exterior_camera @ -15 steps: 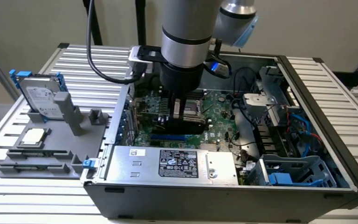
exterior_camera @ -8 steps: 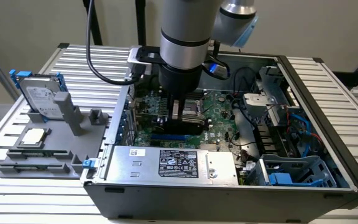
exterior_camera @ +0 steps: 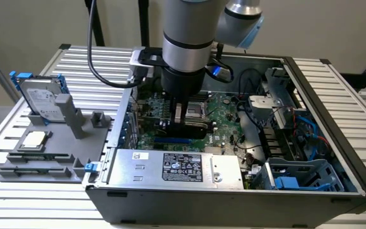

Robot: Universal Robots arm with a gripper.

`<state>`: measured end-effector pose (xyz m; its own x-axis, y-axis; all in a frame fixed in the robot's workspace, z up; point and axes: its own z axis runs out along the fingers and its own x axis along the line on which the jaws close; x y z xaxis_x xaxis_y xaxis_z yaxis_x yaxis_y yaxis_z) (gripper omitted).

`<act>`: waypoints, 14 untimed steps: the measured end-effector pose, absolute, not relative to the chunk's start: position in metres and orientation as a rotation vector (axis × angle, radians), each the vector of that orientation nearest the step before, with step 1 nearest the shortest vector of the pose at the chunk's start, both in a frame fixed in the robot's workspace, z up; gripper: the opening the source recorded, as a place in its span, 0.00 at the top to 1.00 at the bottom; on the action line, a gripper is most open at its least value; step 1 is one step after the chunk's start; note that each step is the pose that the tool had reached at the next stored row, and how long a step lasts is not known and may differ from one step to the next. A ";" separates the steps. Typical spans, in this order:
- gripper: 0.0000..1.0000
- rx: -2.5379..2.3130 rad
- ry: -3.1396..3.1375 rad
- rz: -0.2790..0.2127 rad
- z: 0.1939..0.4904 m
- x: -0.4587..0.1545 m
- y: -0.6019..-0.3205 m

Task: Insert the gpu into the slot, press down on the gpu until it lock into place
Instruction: 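Insert the gpu into the slot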

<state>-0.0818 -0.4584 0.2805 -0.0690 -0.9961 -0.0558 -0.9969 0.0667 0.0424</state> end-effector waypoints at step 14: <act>0.74 -2.136 2.286 0.106 0.277 -0.085 -0.455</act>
